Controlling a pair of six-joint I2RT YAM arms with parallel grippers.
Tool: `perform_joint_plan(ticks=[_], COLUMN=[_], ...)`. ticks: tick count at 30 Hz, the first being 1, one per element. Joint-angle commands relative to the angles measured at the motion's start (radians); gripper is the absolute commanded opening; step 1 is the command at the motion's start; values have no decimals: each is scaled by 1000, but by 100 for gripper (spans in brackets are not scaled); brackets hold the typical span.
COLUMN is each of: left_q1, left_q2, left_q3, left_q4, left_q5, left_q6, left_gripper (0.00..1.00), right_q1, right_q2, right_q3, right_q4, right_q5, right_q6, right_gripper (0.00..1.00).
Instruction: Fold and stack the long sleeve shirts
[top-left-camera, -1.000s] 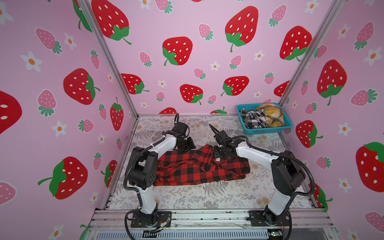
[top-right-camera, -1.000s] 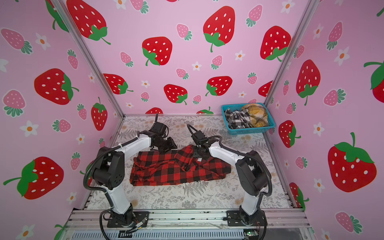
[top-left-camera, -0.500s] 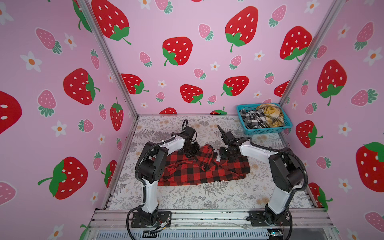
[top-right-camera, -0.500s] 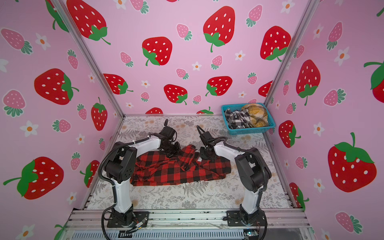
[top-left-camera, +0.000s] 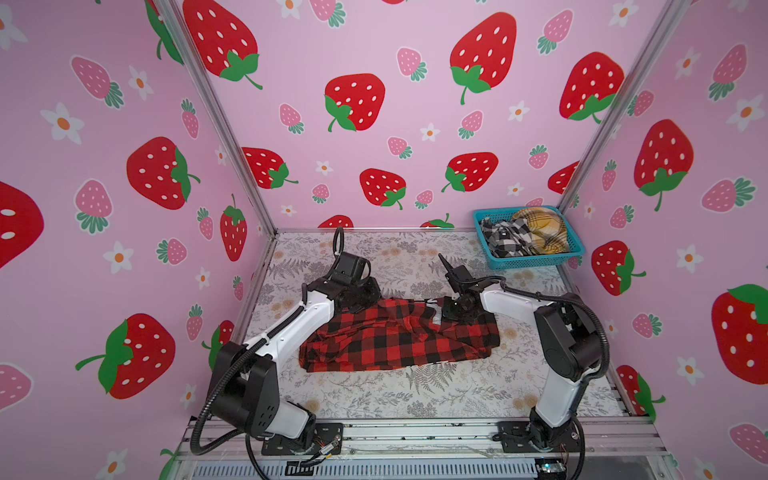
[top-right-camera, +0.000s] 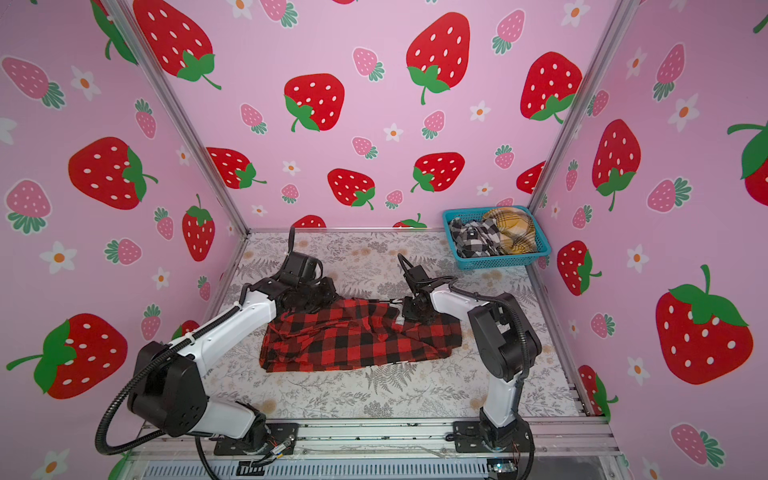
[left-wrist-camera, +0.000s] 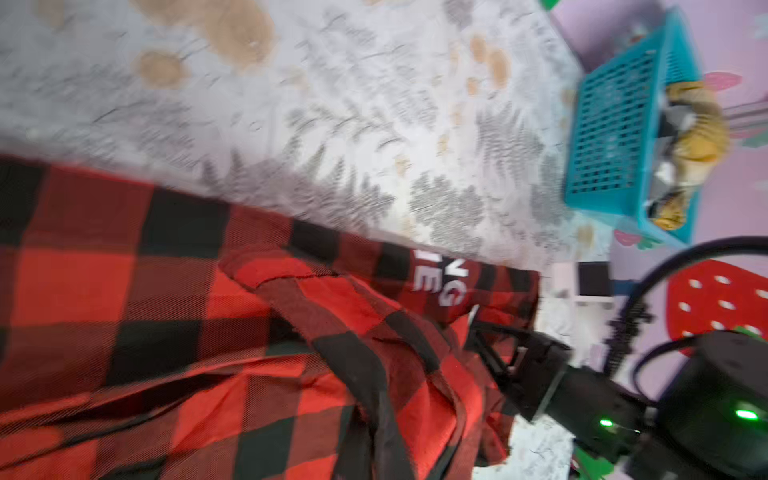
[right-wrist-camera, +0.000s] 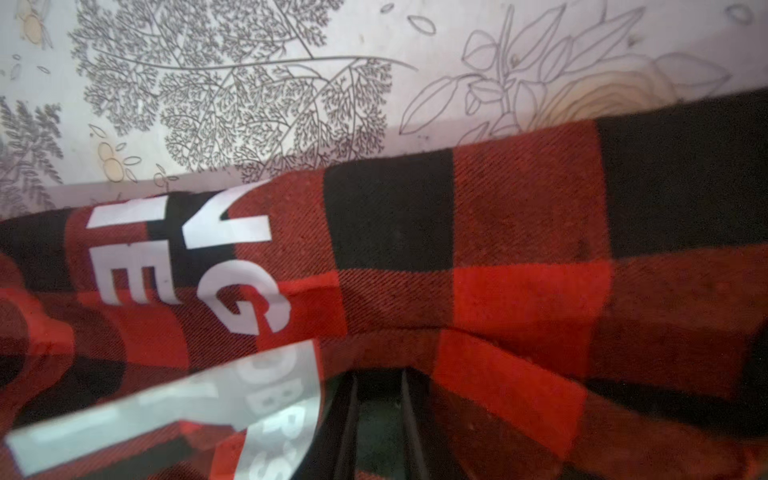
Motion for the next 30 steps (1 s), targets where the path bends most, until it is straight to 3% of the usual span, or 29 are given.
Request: perform_joint_plan(ticks=[1, 4, 7, 13, 18, 25, 30], left_q1=[43, 69, 79, 31, -54, -155, -182], left_q2=[-6, -53, -74, 83, 332, 533, 596], left_q3=[-135, -191, -132, 200, 447, 622, 649], left_q4=[-67, -71, -122, -279, -393, -532, -587], left_q5=[-64, -58, -75, -123, -133, -176, -247], left_q6=[-53, -44, 0, 150, 249, 349, 382], left_gripper=[7, 41, 58, 64, 67, 70, 68], right_q1=[-5, -6, -5, -4, -7, -10, -12], right_q2=[10, -7, -28, -43, -20, 1, -1], right_q3=[-19, -20, -13, 21, 22, 29, 29], right_q4=[-17, -17, -16, -46, -50, -38, -40], right_q5=[-4, -15, -23, -19, -15, -25, -23], right_q6=[15, 9, 3, -13, -4, 5, 2], right_gripper=[23, 23, 24, 26, 26, 26, 26])
